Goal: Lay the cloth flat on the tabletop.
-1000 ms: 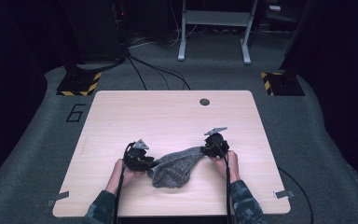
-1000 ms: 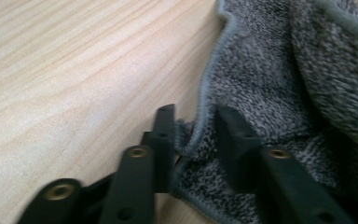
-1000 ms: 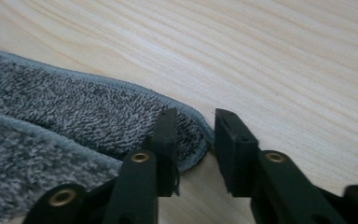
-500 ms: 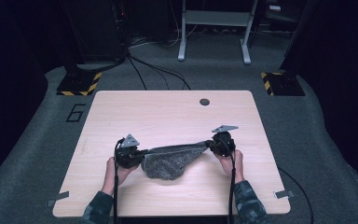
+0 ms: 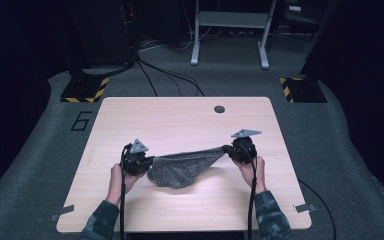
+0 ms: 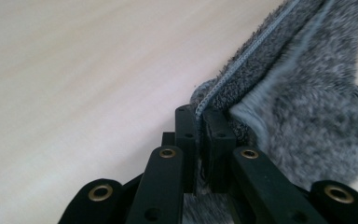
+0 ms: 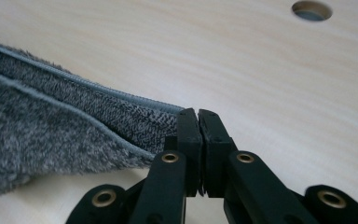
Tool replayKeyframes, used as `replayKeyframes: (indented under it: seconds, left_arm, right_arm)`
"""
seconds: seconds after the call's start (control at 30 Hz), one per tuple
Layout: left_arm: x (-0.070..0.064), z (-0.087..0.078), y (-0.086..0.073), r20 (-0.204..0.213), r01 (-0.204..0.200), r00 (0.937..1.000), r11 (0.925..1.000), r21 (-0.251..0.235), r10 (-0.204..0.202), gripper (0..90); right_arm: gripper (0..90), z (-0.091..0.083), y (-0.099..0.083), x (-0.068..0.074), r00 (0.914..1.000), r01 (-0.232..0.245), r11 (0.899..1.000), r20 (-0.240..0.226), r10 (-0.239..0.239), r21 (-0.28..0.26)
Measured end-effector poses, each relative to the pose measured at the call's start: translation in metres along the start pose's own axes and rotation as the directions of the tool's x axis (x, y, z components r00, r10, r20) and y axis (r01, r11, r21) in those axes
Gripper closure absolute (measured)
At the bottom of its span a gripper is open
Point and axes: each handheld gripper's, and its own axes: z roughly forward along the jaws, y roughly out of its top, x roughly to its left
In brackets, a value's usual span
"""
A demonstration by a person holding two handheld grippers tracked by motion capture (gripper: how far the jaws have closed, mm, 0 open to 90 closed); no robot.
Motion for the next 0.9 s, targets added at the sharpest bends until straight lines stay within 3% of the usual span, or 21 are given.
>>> replayKeyframes:
  seconds: [0.03, 0.07, 0.1, 0.17, 0.2, 0.27, 0.33, 0.37, 0.43, 0.5, 0.53, 0.57, 0.6, 0.7, 0.73, 0.77, 0.83, 0.9]
  left_arm:
    - [0.007, 0.003, 0.016, -0.036, 0.001, 0.9994, 0.9998, -0.018, -0.001, 86.4]
    - [0.019, 0.003, 0.043, -0.086, -0.007, 0.9963, 0.9994, -0.035, 0.004, 86.6]
    - [0.029, -0.002, 0.066, -0.132, -0.015, 0.9912, 0.9978, -0.065, 0.007, 86.7]
    - [0.040, -0.023, 0.109, -0.196, -0.019, 0.9805, 0.9849, -0.172, -0.016, 86.8]
    - [0.040, -0.037, 0.125, -0.233, -0.054, 0.9726, 0.9761, -0.210, 0.004, 86.9]
    - [0.033, -0.059, 0.139, -0.268, -0.105, 0.9627, 0.9614, -0.254, 0.035, 86.8]
    - [0.025, -0.072, 0.133, -0.283, -0.146, 0.9567, 0.9506, -0.274, 0.066, 86.7]
    - [0.020, -0.076, 0.124, -0.283, -0.159, 0.9560, 0.9461, -0.282, 0.076, 86.7]
    - [0.008, -0.075, 0.097, -0.258, -0.177, 0.9601, 0.9480, -0.264, 0.108, 86.4]
    - [-0.001, -0.067, 0.071, -0.238, -0.192, 0.9615, 0.9554, -0.224, 0.137, 86.1]
    - [-0.008, -0.058, 0.051, -0.205, -0.185, 0.9680, 0.9636, -0.194, 0.144, 85.9]
    - [-0.013, -0.053, 0.039, -0.196, -0.189, 0.9682, 0.9675, -0.167, 0.156, 85.7]
    - [-0.020, -0.044, 0.019, -0.164, -0.180, 0.9740, 0.9737, -0.140, 0.156, 85.4]
    - [-0.036, -0.023, -0.026, -0.086, -0.135, 0.9877, 0.9893, -0.054, 0.131, 83.5]
    - [-0.039, -0.020, -0.034, -0.056, -0.113, 0.9924, 0.9926, -0.046, 0.110, 76.4]
    - [-0.043, -0.017, -0.044, -0.035, -0.104, 0.9941, 0.9943, -0.024, 0.103, 76.4]
    - [-0.048, -0.017, -0.058, 0.014, -0.077, 0.9969, 0.9970, -0.008, 0.078, 65.3]
    - [-0.051, -0.025, -0.065, 0.019, -0.050, 0.9985, 0.9986, -0.013, 0.051, 53.4]
  right_arm:
    - [88.7, 0.002, 0.009, -0.004, 0.9999, 0.000, 1.000, 0.017, 0.000, -0.007]
    - [88.8, 0.004, 0.026, -0.009, 0.9993, 0.016, 1.000, 0.035, -0.015, -0.017]
    - [88.9, 0.003, 0.054, -0.016, 0.9978, 0.028, 0.998, 0.061, -0.025, -0.051]
    - [88.9, -0.014, 0.102, -0.023, 0.9960, 0.026, 0.992, 0.088, -0.015, -0.124]
    - [89.0, -0.027, 0.123, -0.023, 0.9954, 0.029, 0.984, 0.095, -0.012, -0.176]
    - [88.9, -0.054, 0.152, -0.018, 0.9938, 0.060, 0.969, 0.105, -0.035, -0.240]
    - [88.8, -0.071, 0.159, -0.010, 0.9919, 0.093, 0.960, 0.108, -0.066, -0.266]
    - [88.7, -0.078, 0.155, -0.005, 0.9902, 0.117, 0.956, 0.106, -0.091, -0.270]
    - [88.4, -0.084, 0.134, 0.004, 0.9874, 0.150, 0.956, 0.087, -0.132, -0.253]
    - [88.2, -0.081, 0.108, 0.010, 0.9864, 0.163, 0.961, 0.058, -0.154, -0.225]
    - [88.0, -0.077, 0.091, 0.013, 0.9862, 0.165, 0.966, 0.043, -0.160, -0.200]
    - [87.8, -0.070, 0.068, 0.016, 0.9843, 0.177, 0.970, 0.032, -0.174, -0.167]
    - [87.6, -0.065, 0.054, 0.017, 0.9868, 0.161, 0.975, 0.010, -0.162, -0.152]
    - [85.8, -0.045, 0.000, 0.024, 0.9870, 0.148, 0.987, -0.053, -0.152, -0.063]
    - [81.6, -0.034, -0.032, 0.031, 0.9847, 0.146, 0.989, -0.096, -0.145, 0.004]
    - [81.6, -0.034, -0.032, 0.031, 0.9847, 0.146, 0.989, -0.096, -0.145, 0.004]
    - [72.2, -0.030, -0.056, 0.035, 0.9812, 0.134, 0.990, -0.146, -0.126, 0.041]
    - [62.3, -0.034, -0.069, 0.033, 0.9781, 0.101, 0.995, -0.185, -0.095, 0.026]
